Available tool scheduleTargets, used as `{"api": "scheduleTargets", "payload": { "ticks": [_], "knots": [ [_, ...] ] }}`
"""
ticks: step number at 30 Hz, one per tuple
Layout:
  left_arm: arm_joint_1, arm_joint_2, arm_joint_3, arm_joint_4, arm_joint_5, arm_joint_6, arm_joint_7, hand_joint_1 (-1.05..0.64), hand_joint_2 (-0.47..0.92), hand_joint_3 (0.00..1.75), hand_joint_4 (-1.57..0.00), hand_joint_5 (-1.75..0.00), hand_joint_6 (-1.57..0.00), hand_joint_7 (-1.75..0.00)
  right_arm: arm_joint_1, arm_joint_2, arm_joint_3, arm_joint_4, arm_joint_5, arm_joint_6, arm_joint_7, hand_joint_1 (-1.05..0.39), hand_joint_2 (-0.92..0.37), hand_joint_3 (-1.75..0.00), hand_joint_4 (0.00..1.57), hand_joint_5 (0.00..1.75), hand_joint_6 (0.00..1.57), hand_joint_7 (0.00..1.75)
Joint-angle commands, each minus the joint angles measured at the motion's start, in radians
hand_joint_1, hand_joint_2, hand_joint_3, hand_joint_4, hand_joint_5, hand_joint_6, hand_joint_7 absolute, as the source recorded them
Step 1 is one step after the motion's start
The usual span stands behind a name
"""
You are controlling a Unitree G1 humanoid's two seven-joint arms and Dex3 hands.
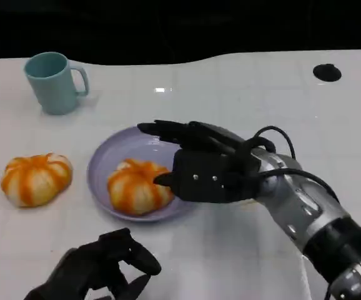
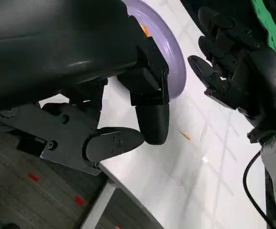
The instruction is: Grasp the bread from the table and place it into the plate.
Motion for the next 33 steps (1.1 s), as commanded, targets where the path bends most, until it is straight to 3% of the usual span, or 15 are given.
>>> {"api": "scheduleTargets", "payload": {
  "ticks": [1,12,22,24,26,30,33],
  "knots": [
    [0.002,0.004,0.0,0.002,-0.005,0.002,0.001,-0.21,0.79,0.67,-0.64,-1.75,-0.65,-1.23,0.065,-0.061,-0.003,-0.154,0.006,0.05,0.053,-0.78,-0.92,-0.44,0.03,0.02,0.1,0.0],
    [-0.003,0.004,0.001,0.009,-0.008,-0.003,-0.003,-0.19,0.79,0.68,-0.66,-1.75,-0.64,-1.25,0.279,-0.185,-0.059,-0.484,0.05,0.024,0.058,-0.73,-0.92,-0.37,0.15,0.1,0.19,0.04],
    [-0.005,0.001,0.001,0.004,-0.011,0.007,-0.003,-0.19,0.76,0.76,-0.65,-1.75,-0.63,-1.28,0.486,-0.261,-0.157,-0.63,0.109,-0.156,-0.031,-0.62,-0.92,-0.24,0.37,0.29,0.38,0.12],
    [-0.007,0.004,0.001,0.005,-0.009,0.004,-0.005,-0.19,0.76,0.76,-0.64,-1.75,-0.62,-1.28,0.52,-0.271,-0.176,-0.646,0.122,-0.186,-0.046,-0.6,-0.92,-0.23,0.39,0.39,0.44,0.13],
    [-0.008,0.006,0.002,0.006,-0.007,0.004,-0.005,-0.2,0.76,0.76,-0.63,-1.75,-0.62,-1.28,0.552,-0.28,-0.197,-0.658,0.131,-0.217,-0.061,-0.58,-0.92,-0.22,0.35,0.61,0.5,0.15],
    [-0.008,0.011,0.003,0.007,-0.006,0.001,-0.007,-0.21,0.76,0.75,-0.64,-1.75,-0.62,-1.27,0.624,-0.307,-0.244,-0.694,0.149,-0.257,-0.08,-0.53,-0.92,-0.19,0.44,0.86,0.64,0.22],
    [-0.007,0.012,0.002,0.007,-0.003,-0.003,-0.005,-0.21,0.76,0.74,-0.64,-1.75,-0.62,-1.27,0.681,-0.304,-0.283,-0.716,0.191,-0.264,-0.089,-0.39,-0.9,-0.12,0.54,1.11,0.73,0.34]
  ]
}}
